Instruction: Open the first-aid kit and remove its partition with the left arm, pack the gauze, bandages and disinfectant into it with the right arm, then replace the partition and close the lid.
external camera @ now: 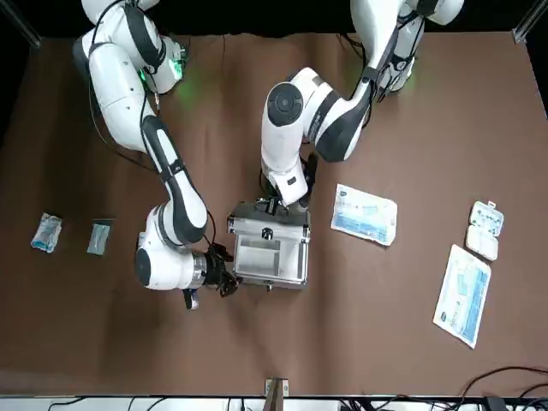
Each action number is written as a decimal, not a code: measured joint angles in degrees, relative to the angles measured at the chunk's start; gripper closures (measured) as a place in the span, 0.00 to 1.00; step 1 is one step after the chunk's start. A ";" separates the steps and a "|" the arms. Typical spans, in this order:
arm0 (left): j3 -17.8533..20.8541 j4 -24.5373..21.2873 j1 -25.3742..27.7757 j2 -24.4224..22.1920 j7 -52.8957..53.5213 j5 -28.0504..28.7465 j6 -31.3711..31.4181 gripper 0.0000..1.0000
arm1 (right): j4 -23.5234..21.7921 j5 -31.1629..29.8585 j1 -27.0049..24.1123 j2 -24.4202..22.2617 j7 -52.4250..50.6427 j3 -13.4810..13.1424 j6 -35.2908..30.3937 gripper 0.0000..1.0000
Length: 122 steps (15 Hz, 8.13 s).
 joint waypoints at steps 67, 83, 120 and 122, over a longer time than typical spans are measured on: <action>-7.48 -2.95 -0.30 -2.31 -3.14 0.09 -16.17 0.00 | -0.03 0.47 -0.13 0.22 0.01 0.16 0.24 0.26; -7.69 -2.92 -0.18 -11.43 -0.01 -1.76 -24.02 0.00 | 1.28 0.63 -2.75 -0.68 0.04 0.24 -3.06 0.15; -1.87 -1.01 4.99 -3.69 80.24 -0.20 6.12 0.00 | -32.93 -29.54 -22.22 -30.24 -60.84 0.85 0.74 0.01; -1.87 -1.04 5.01 -2.32 80.56 -0.20 7.97 0.00 | -36.43 -29.56 -22.30 -30.18 -60.96 0.82 5.57 0.01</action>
